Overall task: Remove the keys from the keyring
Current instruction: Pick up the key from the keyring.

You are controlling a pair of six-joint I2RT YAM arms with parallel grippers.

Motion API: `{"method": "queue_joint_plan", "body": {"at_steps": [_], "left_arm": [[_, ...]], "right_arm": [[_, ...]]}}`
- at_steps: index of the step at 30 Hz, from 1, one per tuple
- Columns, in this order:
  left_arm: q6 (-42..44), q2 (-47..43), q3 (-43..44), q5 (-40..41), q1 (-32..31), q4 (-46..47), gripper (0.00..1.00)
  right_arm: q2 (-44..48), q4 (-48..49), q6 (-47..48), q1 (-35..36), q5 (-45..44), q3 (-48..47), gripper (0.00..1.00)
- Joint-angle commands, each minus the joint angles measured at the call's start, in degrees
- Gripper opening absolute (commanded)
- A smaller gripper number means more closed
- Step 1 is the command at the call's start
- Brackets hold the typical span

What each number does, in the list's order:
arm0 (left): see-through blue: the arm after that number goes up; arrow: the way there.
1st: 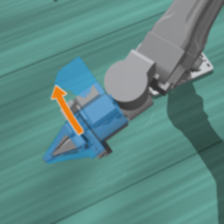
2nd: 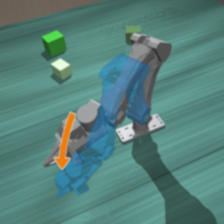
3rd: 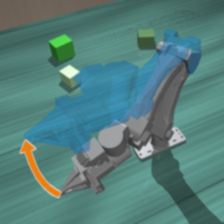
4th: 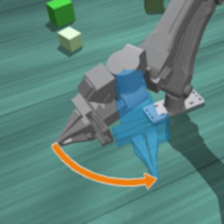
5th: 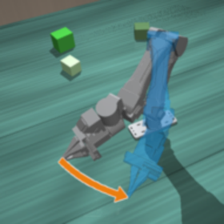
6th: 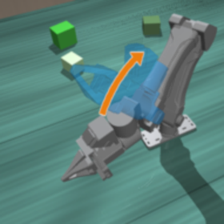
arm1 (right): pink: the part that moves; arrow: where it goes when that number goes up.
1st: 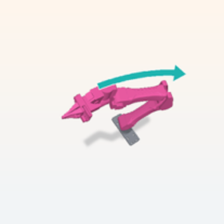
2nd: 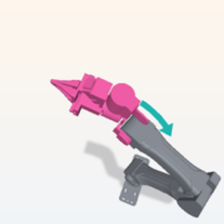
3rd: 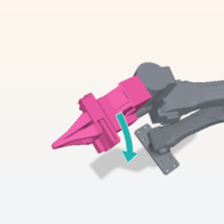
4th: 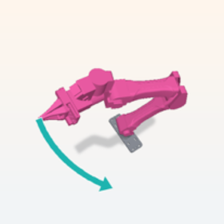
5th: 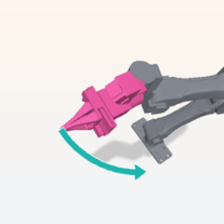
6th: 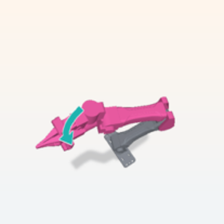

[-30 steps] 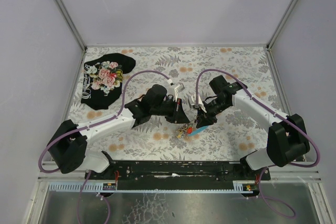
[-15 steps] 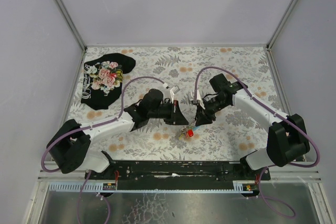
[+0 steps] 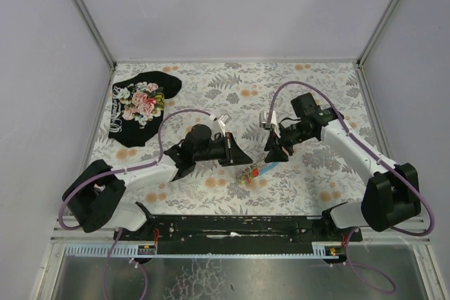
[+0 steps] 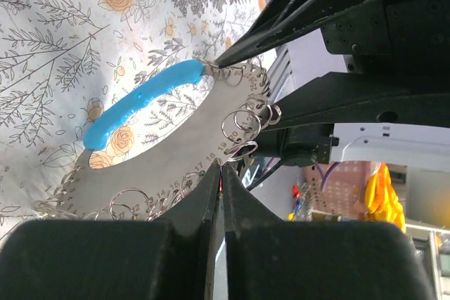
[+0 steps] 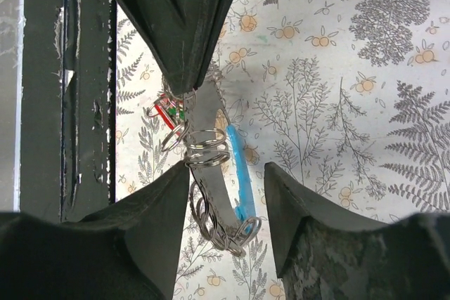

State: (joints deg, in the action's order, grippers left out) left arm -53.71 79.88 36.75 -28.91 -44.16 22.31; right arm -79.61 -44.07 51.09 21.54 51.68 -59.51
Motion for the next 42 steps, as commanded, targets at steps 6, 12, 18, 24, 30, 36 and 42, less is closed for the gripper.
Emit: {"method": "queue_joint_plan", "body": {"at_steps": [6, 12, 18, 24, 30, 36, 42], "left_arm": [[-11.92, 4.18, -3.13, 0.97, 1.36, 19.79, 0.00], [-13.97, 5.74, -2.90, 1.56, 1.36, 22.48, 0.00], [-17.91, 6.60, -4.61, 4.76, 1.35, 26.97, 0.00], [-21.34, 9.27, -4.96, 7.03, 1.31, 32.40, 0.00], [-21.76, 11.42, -4.30, 8.35, 1.33, 33.93, 0.00], [-22.93, 13.81, -3.96, 9.10, 1.36, 36.28, 0.00], [-23.19, 15.41, -2.96, 9.68, 1.33, 36.72, 0.00]], "right_arm": [[4.90, 1.80, -5.87, -6.76, 0.53, -2.70, 0.61], [6.83, 1.59, -5.75, -7.87, 5.23, -2.24, 0.66], [5.79, 0.41, -8.35, -7.09, 15.69, -2.23, 0.62], [4.69, 3.77, -16.66, -3.66, 13.67, -2.67, 0.53], [3.72, 3.04, -20.30, -1.22, 8.60, -3.88, 0.48], [6.16, 11.18, -33.77, -1.19, -1.72, 2.56, 0.47], [5.62, 7.95, -37.67, -0.83, -4.94, 2.06, 0.46]]}}
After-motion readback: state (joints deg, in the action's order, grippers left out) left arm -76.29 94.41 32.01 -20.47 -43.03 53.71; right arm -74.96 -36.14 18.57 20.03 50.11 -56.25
